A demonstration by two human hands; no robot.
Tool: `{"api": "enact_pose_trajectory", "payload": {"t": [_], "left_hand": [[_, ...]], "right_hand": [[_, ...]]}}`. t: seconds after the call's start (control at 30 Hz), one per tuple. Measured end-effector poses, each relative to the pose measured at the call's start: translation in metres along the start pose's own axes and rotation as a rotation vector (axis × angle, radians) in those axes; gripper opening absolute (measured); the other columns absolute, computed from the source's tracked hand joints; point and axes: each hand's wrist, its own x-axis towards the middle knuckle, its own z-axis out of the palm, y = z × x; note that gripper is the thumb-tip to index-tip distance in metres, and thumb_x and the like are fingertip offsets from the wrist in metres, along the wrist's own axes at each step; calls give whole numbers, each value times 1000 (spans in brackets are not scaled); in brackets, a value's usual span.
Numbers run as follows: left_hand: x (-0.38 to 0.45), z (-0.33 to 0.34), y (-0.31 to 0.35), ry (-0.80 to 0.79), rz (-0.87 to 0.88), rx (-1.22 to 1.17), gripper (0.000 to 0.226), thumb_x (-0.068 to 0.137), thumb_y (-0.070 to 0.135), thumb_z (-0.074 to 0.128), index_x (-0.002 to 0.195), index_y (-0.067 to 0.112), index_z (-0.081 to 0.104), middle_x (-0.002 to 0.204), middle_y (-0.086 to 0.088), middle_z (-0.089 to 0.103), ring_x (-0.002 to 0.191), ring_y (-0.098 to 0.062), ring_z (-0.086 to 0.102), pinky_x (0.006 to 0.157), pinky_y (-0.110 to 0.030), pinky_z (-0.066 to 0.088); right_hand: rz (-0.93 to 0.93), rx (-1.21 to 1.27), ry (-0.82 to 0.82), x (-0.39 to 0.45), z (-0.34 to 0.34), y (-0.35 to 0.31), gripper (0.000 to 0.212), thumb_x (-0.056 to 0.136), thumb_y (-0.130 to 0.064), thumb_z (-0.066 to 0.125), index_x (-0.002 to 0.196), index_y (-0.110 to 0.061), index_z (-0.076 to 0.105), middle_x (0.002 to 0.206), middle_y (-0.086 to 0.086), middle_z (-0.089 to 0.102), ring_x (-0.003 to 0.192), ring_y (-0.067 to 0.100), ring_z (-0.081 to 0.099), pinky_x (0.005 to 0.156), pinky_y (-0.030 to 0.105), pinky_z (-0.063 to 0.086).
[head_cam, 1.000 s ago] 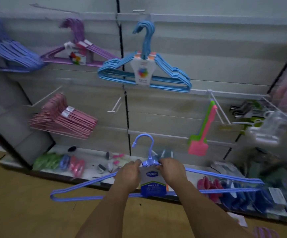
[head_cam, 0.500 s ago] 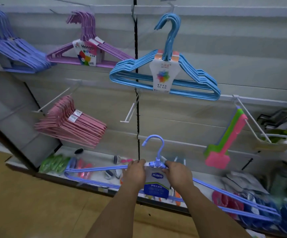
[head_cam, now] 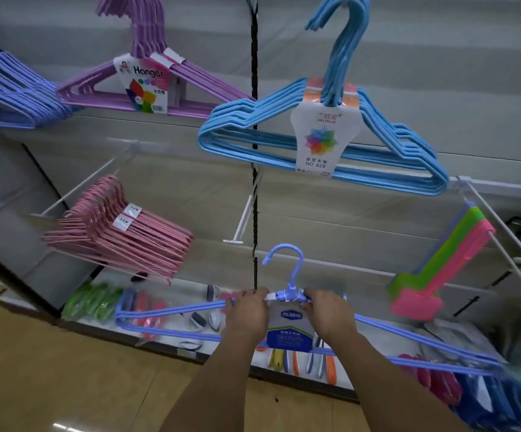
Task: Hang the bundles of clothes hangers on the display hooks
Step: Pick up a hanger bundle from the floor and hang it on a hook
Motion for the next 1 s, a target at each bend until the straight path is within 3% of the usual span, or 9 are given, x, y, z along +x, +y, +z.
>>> {"api": "enact_pose_trajectory", "payload": {"t": [0.27, 0.57, 0.63, 0.77, 1.0], "left_hand": [[44, -4, -20, -110, 149, -65, 33, 99, 18, 39, 130, 18, 51, 125, -9, 58, 115, -28, 51, 98, -39, 41], [73, 11, -31, -186, 305, -93, 31, 98, 18, 40, 127, 17, 53, 123, -9, 59, 114, -27, 51, 95, -38, 43], [74, 12, -29, -188, 325, -84, 36, 100, 21, 37, 134, 17, 47, 136, -8, 50, 124, -28, 42, 102, -38, 37], [74, 8, -25, -276, 299, -10, 49, 103, 25, 28, 151, 23, 17, 159, -7, 8, 145, -34, 4, 117, -44, 15], [88, 2, -21, -311, 293, -52, 58, 103, 23, 32, 152, 29, 3, 160, -7, -4, 147, -33, -4, 119, -44, 10]], "right_hand": [[147, -6, 40, 23, 7, -16, 20, 99, -31, 43, 107, -20, 58, 109, 3, 66, 101, 23, 61, 67, 26, 33], [335, 28, 103, 23, 27, -25, 21, 97, -30, 45, 112, -22, 59, 111, 3, 65, 103, 25, 61, 75, 30, 45], [355, 27, 114, 24, 31, -26, 21, 98, -29, 44, 112, -21, 58, 111, 3, 65, 102, 25, 61, 74, 29, 45], [398, -11, 151, 27, 35, -27, 19, 99, -25, 43, 111, -22, 58, 108, 1, 65, 98, 22, 63, 68, 26, 38], [487, 10, 185, 45, 28, -34, 17, 99, -26, 45, 108, -21, 59, 105, 1, 67, 96, 22, 64, 65, 25, 34]]}}
